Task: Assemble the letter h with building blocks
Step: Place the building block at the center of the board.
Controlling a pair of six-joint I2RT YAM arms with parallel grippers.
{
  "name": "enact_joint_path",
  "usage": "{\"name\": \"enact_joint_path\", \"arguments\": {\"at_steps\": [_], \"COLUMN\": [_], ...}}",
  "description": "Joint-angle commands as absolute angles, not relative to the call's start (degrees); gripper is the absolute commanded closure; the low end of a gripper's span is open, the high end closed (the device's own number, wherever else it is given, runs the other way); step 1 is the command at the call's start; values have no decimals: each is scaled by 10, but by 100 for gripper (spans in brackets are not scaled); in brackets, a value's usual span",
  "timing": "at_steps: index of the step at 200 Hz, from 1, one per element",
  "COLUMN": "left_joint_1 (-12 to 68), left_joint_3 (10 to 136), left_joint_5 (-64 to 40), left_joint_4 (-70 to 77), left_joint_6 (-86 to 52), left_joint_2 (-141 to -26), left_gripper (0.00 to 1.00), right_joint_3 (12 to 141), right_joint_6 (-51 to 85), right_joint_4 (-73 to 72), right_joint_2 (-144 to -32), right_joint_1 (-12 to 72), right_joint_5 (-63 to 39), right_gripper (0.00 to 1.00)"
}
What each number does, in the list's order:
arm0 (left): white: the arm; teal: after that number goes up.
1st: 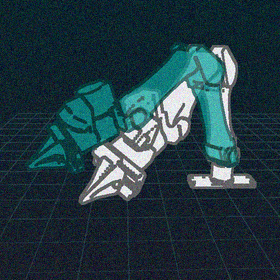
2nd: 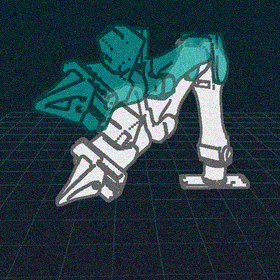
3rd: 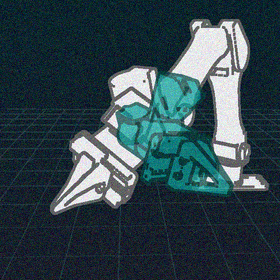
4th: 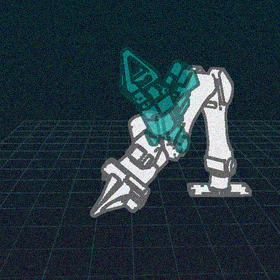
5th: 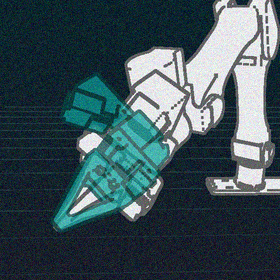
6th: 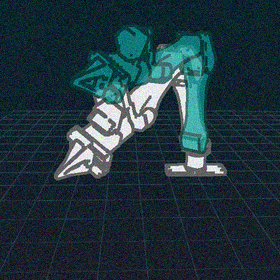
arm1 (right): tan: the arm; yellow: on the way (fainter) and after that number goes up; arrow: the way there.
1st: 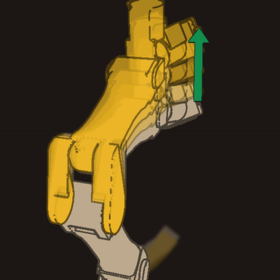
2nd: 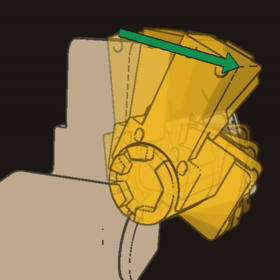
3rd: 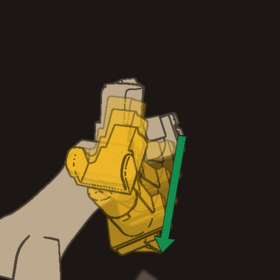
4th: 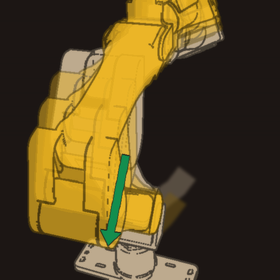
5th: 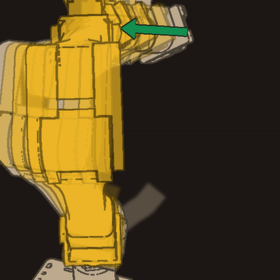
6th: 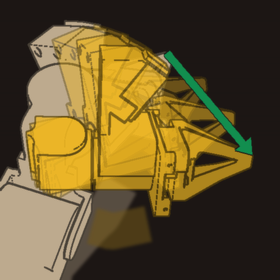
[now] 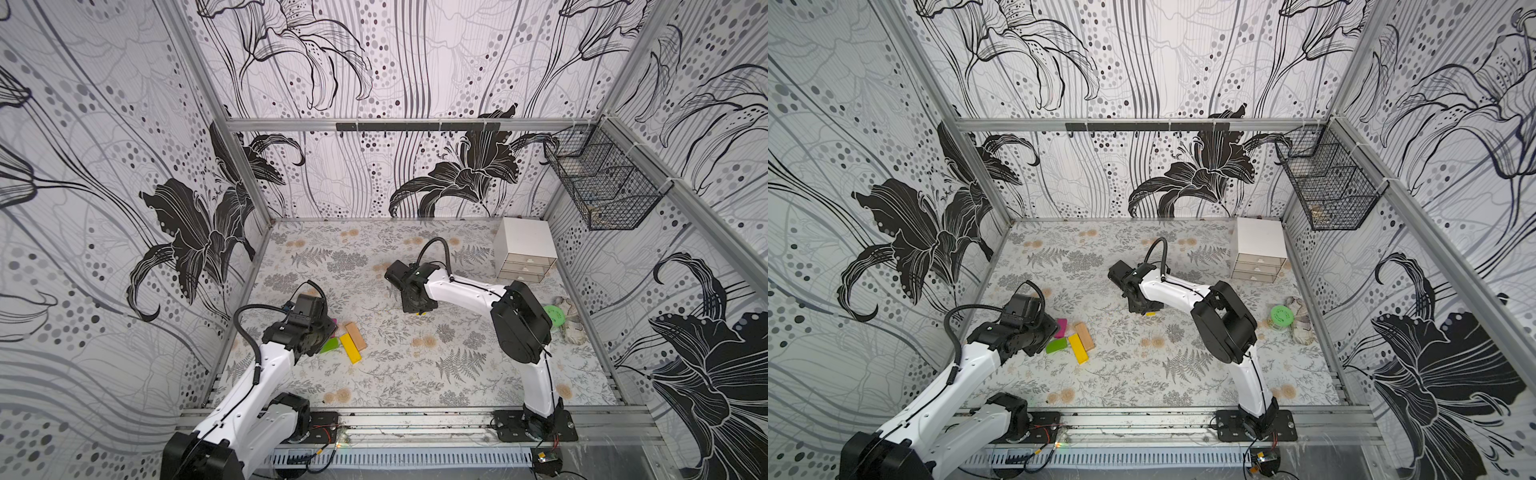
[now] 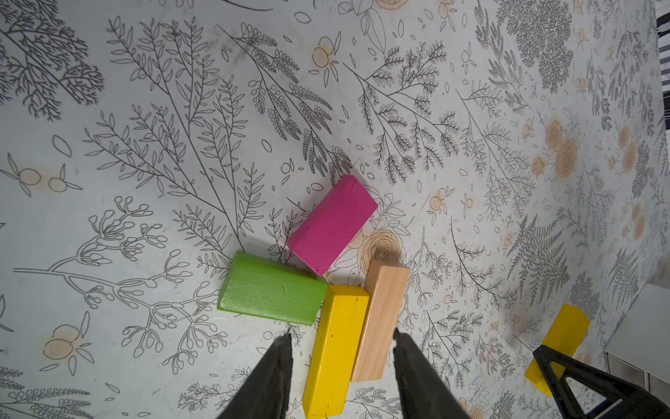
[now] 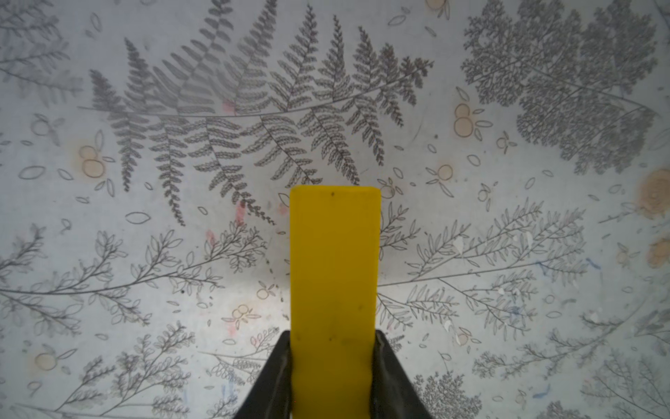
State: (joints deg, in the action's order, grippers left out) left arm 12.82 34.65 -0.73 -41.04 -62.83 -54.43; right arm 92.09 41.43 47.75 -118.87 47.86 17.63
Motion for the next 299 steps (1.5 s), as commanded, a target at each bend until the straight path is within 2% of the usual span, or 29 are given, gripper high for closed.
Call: {"name": "enact_joint_path", "arguments": {"at_steps": [1,94,115,151,201,219,244,269,299], "left_joint_1": [130,130,130,129,131,130,130,131,130], "left_joint_3": [345,333,329,323,338,344,342,333,371], "left_joint_5": [-2,9,11,46,44,41,46,52,52], "left_joint_4": [-397,-395,-391,-393,-382,-387,-396,-393,-369], "left_joint_6": [-627,-629,-627,-625,-615,-614,-625,-635,-608], "left_joint_2": [-547,-563,-570,-601,-643,-649,-639,-636,-687], "left_gripper": [52,53,53,50,33,32,36,41,40], "right_joint_3": [906,899,893,897,914,920,917,906,874], "right_joint_6": [441,417,421,413,396,390,381,364,361], "right_joint_4": [457,411,409,418,431,438,442,443,438], "right_joint_2": [-1195,-1233,-1233,-1231,-1220,-1205,-1156,-1098,-1035], "right_joint_1": [478,478,478,478,478,479,481,482,496], "right_joint_5": [169,129,128,134,142,149,166,169,162], "right_gripper": [100,100,83,65,47,42,37,37,38]}}
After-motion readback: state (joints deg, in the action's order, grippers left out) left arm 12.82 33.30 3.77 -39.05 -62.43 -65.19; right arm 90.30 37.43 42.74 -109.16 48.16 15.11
